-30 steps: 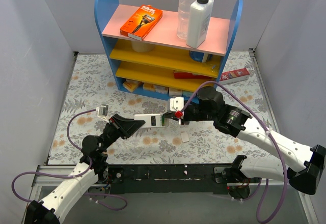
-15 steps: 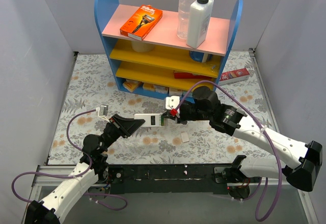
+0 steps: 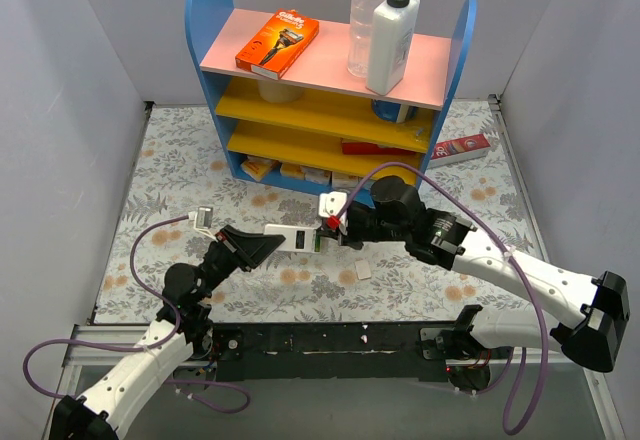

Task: Load the batteries into the remote control

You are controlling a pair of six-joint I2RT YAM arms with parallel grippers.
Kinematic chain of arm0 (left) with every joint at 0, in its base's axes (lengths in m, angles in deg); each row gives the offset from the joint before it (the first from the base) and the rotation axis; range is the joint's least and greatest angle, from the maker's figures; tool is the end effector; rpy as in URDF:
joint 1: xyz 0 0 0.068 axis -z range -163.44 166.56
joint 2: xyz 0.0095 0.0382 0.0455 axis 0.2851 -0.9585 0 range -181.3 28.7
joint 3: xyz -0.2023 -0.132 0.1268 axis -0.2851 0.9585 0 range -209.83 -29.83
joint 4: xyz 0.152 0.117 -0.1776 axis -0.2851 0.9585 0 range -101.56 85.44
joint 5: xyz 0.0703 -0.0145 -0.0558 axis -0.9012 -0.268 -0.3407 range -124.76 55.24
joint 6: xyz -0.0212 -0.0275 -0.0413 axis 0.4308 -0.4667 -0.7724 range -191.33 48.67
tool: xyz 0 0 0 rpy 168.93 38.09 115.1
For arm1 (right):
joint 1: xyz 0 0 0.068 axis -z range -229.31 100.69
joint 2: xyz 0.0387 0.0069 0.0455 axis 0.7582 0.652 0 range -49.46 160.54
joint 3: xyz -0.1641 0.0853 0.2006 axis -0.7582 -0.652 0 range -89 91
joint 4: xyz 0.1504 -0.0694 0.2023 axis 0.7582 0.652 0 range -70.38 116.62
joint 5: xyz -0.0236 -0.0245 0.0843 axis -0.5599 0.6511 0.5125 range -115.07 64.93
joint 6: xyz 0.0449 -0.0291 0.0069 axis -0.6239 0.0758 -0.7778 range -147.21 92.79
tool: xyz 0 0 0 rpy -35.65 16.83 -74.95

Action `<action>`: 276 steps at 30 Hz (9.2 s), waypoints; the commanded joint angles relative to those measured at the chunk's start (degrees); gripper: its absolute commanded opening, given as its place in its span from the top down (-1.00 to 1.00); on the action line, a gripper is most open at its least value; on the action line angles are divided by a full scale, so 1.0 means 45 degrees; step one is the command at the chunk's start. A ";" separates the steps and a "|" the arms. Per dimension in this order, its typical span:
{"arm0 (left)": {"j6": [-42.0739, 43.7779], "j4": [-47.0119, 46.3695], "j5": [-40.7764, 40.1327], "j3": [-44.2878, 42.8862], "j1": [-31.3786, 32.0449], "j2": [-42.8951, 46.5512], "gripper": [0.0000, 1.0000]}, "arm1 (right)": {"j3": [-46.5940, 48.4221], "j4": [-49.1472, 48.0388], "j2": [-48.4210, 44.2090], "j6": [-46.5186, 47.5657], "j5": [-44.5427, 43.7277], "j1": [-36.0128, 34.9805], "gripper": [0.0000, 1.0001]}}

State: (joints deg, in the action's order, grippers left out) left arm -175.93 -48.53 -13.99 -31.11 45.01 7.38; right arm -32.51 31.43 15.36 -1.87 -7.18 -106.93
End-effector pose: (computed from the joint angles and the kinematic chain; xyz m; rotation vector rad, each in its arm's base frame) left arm 0.1060 -0.0719 0.2131 -0.6845 1.5245 -2.1272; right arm 0.1300 0.2254 0.3392 -1.4536 1.3202 0.6740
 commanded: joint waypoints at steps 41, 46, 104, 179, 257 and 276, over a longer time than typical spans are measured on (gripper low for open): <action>0.0860 0.5865 -0.2525 0.1809 0.0104 0.2509 1.00 | 0.0729 0.0812 0.0419 -0.7794 -0.9171 -0.0458 -0.64; 0.1192 0.7900 -0.3326 0.1203 0.0104 0.4033 1.00 | 0.0202 0.0402 0.1783 -0.9282 -0.8799 0.0832 -0.63; 0.1330 0.9836 -0.3835 0.1163 0.0085 0.5988 1.00 | 0.2699 -0.2060 0.9911 -1.5964 -1.4482 0.0970 -0.26; 0.0236 -0.0258 -0.2644 0.2569 0.0104 -0.1819 1.00 | -0.0678 0.0694 -0.0476 -1.1960 -0.6124 -0.0143 0.97; -0.3670 0.1457 -0.1668 0.2492 0.0104 -0.1083 1.00 | 0.0807 0.1555 -0.0985 -0.3995 -0.2126 -0.0886 0.16; -0.3865 0.1907 -0.1160 0.2081 0.0104 -0.0750 1.00 | 0.0103 0.1164 -0.0263 -0.1237 -0.1515 -0.1081 0.21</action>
State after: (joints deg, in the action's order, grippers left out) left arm -185.79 -39.54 -20.17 -31.35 45.29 3.47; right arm -31.36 39.43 13.98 -8.93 -14.96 -111.61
